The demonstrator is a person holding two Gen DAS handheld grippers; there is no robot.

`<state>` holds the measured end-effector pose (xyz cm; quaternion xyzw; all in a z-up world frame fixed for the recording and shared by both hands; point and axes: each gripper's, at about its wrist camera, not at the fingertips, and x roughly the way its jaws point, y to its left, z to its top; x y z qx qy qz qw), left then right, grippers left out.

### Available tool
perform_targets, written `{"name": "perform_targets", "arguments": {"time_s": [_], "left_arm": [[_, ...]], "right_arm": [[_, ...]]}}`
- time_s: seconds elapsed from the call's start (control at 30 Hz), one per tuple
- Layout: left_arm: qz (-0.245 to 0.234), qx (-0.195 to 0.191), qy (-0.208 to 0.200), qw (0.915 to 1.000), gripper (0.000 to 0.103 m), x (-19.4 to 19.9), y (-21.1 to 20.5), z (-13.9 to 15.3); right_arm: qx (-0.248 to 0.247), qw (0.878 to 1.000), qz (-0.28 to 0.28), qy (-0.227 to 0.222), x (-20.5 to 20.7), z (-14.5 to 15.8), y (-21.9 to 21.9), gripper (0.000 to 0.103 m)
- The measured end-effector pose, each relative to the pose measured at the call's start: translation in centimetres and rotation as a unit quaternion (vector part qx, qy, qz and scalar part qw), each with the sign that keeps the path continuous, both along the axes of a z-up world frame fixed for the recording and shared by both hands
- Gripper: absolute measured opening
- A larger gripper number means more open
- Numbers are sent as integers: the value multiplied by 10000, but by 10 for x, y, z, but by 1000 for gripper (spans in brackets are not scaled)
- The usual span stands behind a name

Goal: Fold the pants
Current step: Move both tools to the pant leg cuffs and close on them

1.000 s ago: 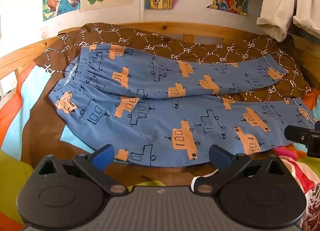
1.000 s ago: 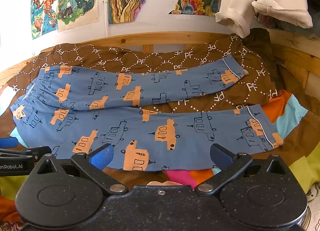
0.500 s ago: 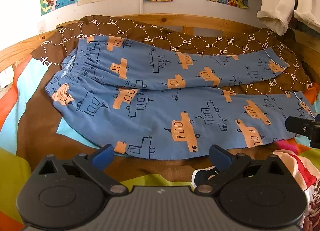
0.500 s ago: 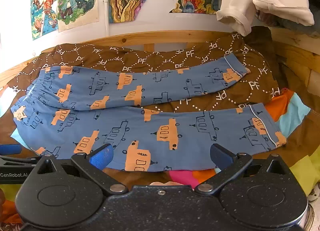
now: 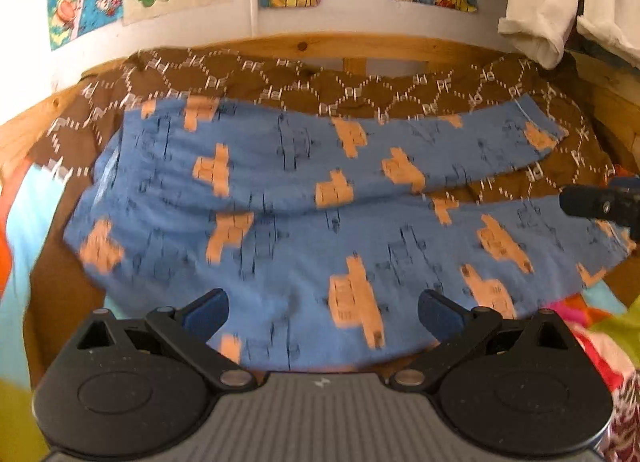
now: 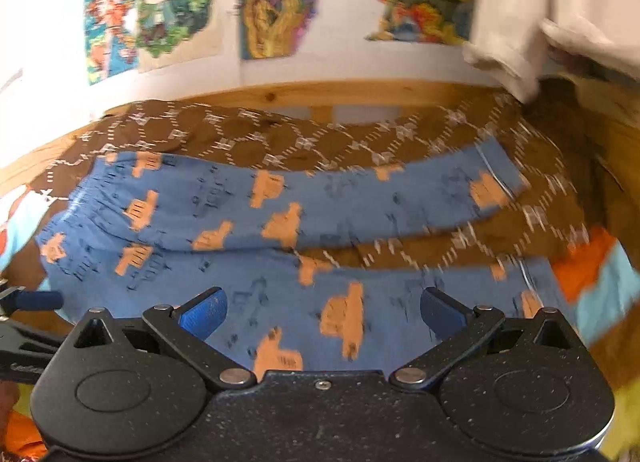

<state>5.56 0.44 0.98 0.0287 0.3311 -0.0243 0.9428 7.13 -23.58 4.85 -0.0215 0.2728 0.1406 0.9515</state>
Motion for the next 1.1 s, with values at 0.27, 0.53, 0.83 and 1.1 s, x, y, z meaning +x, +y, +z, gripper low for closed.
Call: {"name": "perform_targets", "arguments": {"time_s": [0.27, 0.53, 0.83, 1.1], "left_arm": [[-146, 472, -557, 9972, 103, 88, 29, 50], [-816, 1507, -745, 9824, 103, 204, 59, 75], [-2027, 2090, 460, 9556, 103, 269, 86, 42], [-2485, 1969, 1212, 9406, 72, 290, 93, 31]], "right_arm": [[-560, 9825, 1730, 406, 125, 69, 16, 102], [-712, 9291, 3499, 958, 266, 44, 41, 102], [-351, 9183, 3640, 1513, 385, -2, 37, 100], [-713, 8921, 4176, 1574, 390, -41, 46, 60]]}}
